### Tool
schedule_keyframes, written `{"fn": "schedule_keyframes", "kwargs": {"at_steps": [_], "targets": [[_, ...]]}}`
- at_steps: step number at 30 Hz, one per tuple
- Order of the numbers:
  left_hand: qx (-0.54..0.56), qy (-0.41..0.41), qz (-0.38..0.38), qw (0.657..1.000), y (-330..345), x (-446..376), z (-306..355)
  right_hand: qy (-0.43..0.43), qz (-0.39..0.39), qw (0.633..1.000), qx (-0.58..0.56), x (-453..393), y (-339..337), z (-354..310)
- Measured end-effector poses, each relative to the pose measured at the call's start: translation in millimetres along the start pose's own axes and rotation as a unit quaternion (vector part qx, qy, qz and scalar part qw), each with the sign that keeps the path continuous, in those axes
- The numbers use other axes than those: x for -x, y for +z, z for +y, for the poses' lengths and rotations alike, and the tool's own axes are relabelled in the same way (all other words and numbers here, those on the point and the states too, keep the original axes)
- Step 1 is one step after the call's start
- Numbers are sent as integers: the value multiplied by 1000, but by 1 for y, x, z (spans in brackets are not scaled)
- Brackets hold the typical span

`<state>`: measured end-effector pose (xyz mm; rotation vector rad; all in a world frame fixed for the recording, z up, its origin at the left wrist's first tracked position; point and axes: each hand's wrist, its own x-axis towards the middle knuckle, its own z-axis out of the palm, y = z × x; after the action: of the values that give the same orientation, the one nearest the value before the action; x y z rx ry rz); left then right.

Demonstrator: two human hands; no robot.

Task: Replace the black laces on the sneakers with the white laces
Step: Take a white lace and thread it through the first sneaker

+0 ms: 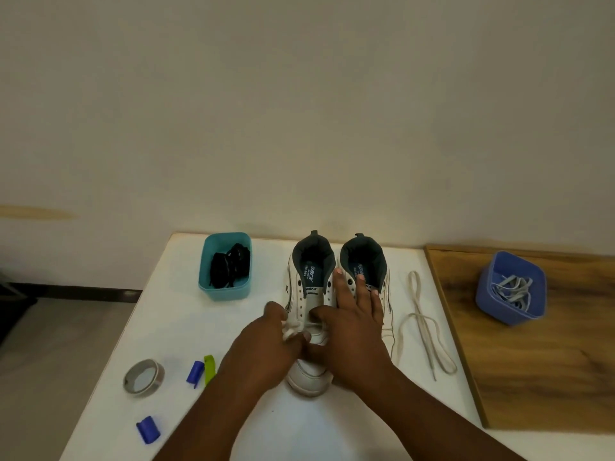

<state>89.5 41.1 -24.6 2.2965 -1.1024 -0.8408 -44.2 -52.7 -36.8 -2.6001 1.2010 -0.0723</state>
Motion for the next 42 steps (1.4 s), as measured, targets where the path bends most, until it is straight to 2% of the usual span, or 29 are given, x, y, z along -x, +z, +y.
{"fn": "schedule_keyframes", "kwargs": {"at_steps": [4, 8, 13, 15, 16, 17, 18, 19, 21, 22, 23, 24, 25, 26, 27, 29, 32, 36, 39, 42], "targets": [[-60, 1, 14, 998, 4, -4, -6, 2, 8, 1000, 0, -2, 1, -3], [45, -8, -9, 999, -2, -5, -2, -3, -2, 1000, 0, -1, 2, -4], [41, -42, 76, 995, -15, -5, 13, -5, -14, 1000, -10, 0, -2, -4], [103, -44, 140, 984, -21, 0, 19, -1, -19, 1000, -2, 1, -5, -3], [178, -53, 195, 963, -25, 2, 20, 1, -24, 1000, 0, 1, -6, -2], [279, -74, 251, 924, -30, 3, 21, 1, -29, 1000, 1, 2, -7, -3], [384, -101, 298, 868, -35, 3, 23, 0, -31, 1000, 0, 1, -7, -3], [489, -116, 314, 805, -40, 4, 24, -1, -31, 1000, -2, 1, -8, -3], [683, -112, 243, 679, -46, 0, 27, -3, -28, 1000, -3, 1, -8, -3], [722, -117, 186, 656, -45, -1, 28, -3, -27, 1000, -2, 1, -8, -3], [681, -129, 139, 707, -40, -3, 26, -4, -24, 1000, -1, 1, -8, -2], [553, -127, 104, 817, -33, -3, 23, -4, -22, 1000, -2, 2, -7, -2], [365, -101, 84, 921, -23, -4, 16, -4, -20, 1000, -2, 2, -7, -1], [188, -56, 77, 977, -15, -3, 11, -5, -17, 1000, -2, 2, -5, -1], [83, -17, 65, 994, -8, -2, 7, -7, -11, 1000, -2, 1, -4, -1], [10, 7, 51, 999, 0, -2, 4, -10, 5, 1000, 0, -1, -1, 0], [-83, -2, 48, 995, 4, -6, 4, -16, 17, 1000, 3, 0, 3, 1], [-78, -1, 36, 996, 5, -8, 2, -12, 26, 1000, -3, 1, 5, 0], [-36, 1, 76, 996, -3, -8, 3, -7, 11, 1000, 6, 0, -1, -3], [-45, -24, 116, 992, -12, -9, 2, 1, -11, 1000, 10, -1, -8, -5]]}}
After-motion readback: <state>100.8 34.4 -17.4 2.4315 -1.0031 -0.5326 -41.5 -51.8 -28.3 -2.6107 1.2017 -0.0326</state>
